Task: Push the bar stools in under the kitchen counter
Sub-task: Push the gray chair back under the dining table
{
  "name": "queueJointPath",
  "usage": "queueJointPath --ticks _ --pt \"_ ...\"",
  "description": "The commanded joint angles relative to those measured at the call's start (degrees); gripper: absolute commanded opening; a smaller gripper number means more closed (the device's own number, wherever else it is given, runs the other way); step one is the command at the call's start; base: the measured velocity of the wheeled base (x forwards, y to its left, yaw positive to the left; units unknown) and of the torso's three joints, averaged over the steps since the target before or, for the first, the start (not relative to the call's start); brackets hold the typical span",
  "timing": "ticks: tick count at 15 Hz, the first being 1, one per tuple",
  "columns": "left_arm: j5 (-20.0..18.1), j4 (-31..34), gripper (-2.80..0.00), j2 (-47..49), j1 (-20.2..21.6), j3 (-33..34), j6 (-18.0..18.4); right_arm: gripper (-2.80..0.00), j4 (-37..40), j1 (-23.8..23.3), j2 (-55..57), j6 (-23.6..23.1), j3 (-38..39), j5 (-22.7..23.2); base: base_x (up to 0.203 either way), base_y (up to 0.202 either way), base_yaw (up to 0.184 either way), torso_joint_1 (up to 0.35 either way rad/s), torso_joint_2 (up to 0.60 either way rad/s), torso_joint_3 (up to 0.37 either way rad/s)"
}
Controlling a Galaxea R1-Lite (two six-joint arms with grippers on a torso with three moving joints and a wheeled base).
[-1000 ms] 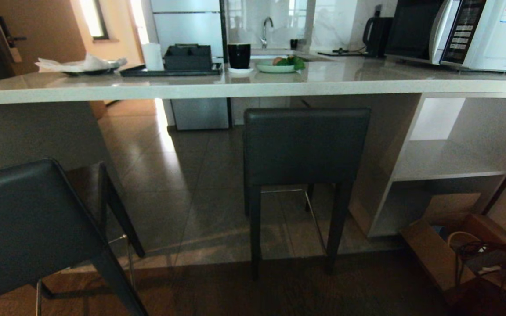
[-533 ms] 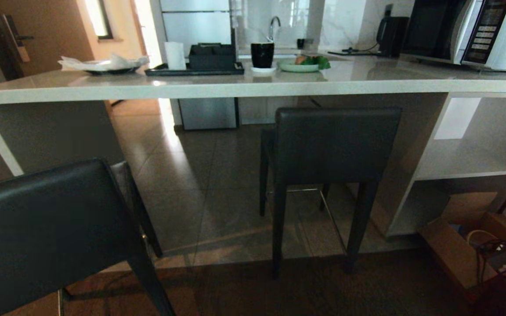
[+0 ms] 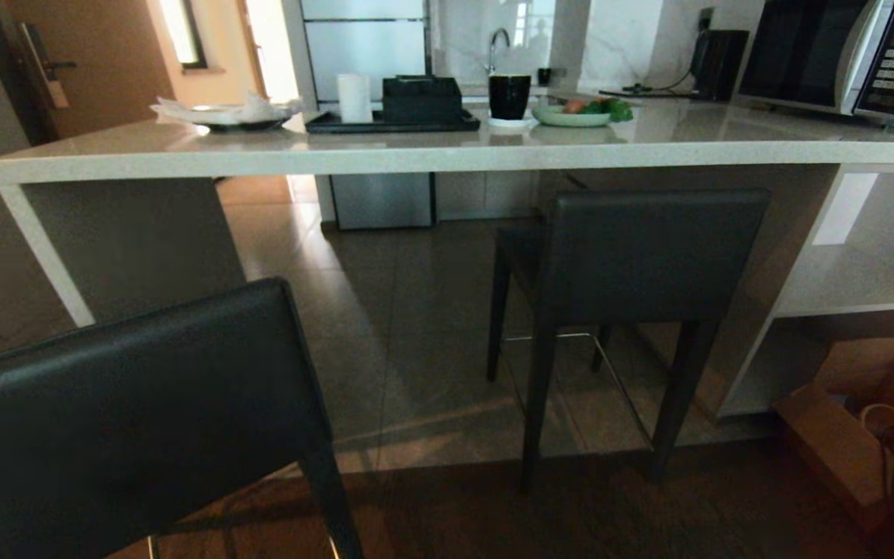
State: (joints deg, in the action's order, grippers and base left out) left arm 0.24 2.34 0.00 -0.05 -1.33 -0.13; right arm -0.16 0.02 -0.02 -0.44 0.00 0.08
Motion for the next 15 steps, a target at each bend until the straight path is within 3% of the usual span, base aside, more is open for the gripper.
queueJointPath --ticks 1,5,10,15 --pt "0.02 0.03 -2.80 0.09 0.05 0.01 -0.04 -2.80 -0.01 -0.02 0.03 0.00 0.09 0.01 0.000 0.111 -0.004 0.002 0.00 0.004" --pt "0.02 0.03 -2.80 0.09 0.05 0.01 -0.13 -2.80 -0.01 0.06 0.05 0.00 0.09 0.01 -0.020 0.002 0.000 0.001 0.00 0.000" --pt "0.02 0.03 -2.80 0.09 0.05 0.06 -0.13 -2.80 -0.01 -0.02 0.02 0.00 0.09 0.01 -0.151 0.001 -0.002 0.001 0.00 0.004" --pt "0.02 0.03 -2.80 0.09 0.05 0.01 -0.13 -2.80 -0.01 0.06 0.02 0.00 0.09 0.01 0.000 0.000 0.000 0.000 0.00 0.000"
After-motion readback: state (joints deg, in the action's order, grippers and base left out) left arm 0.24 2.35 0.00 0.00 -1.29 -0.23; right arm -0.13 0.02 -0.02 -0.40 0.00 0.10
